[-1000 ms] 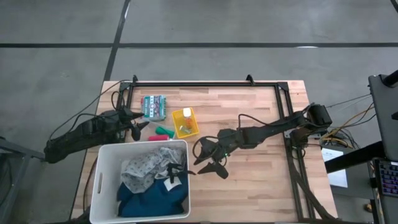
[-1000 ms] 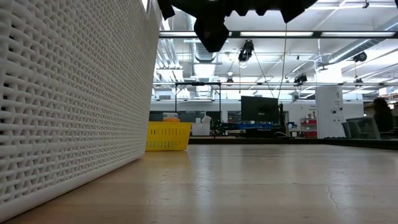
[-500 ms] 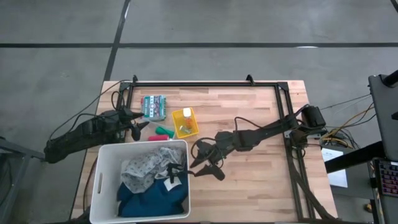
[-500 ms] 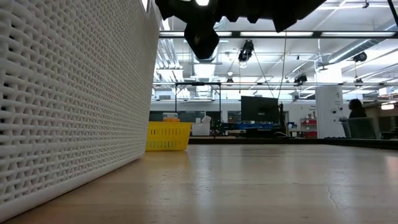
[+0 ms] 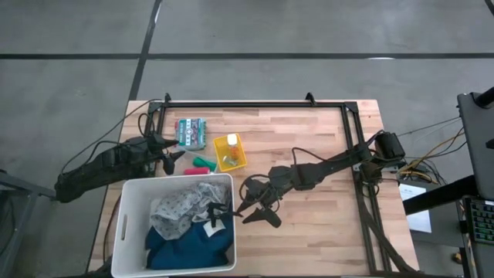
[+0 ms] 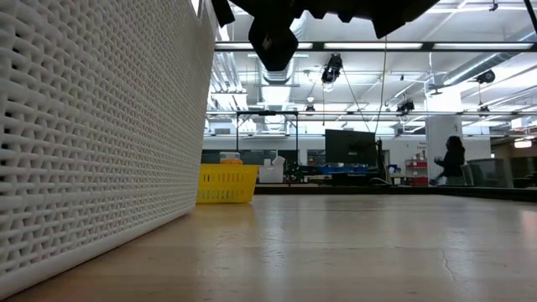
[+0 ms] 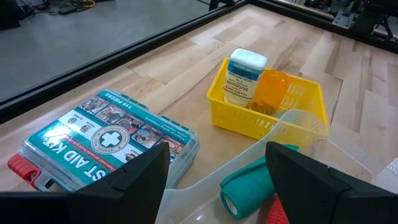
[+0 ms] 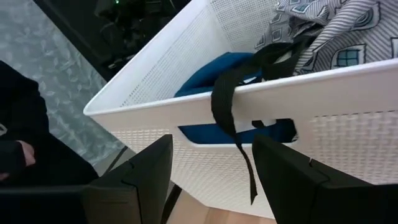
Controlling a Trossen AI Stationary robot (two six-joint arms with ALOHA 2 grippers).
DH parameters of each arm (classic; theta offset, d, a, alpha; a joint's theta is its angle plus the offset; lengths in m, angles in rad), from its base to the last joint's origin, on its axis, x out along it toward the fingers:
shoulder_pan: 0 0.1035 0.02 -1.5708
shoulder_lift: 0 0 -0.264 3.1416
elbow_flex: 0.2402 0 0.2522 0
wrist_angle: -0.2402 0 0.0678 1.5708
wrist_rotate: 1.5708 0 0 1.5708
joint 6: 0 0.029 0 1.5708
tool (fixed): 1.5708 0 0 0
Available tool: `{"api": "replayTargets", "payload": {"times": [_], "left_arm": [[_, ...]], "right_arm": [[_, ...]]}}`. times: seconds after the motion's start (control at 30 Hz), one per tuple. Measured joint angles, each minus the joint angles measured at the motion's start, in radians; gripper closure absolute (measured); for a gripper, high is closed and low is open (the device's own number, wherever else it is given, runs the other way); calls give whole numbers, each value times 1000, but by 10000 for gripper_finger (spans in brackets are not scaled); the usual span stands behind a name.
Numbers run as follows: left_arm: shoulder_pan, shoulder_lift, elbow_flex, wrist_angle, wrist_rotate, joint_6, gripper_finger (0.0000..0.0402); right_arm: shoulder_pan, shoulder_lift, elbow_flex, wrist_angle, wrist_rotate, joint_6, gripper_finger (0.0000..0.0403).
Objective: Pick & place medical supplies in basket/bin
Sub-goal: Put the white patient gown into the white bin
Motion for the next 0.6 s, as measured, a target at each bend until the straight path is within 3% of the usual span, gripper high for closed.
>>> {"api": "replayTargets", "payload": {"times": [0.6], "left_arm": [[0, 0, 0, 0, 0, 0, 130]], "right_arm": [[-1, 34, 0, 69, -5, 20, 197]]}}
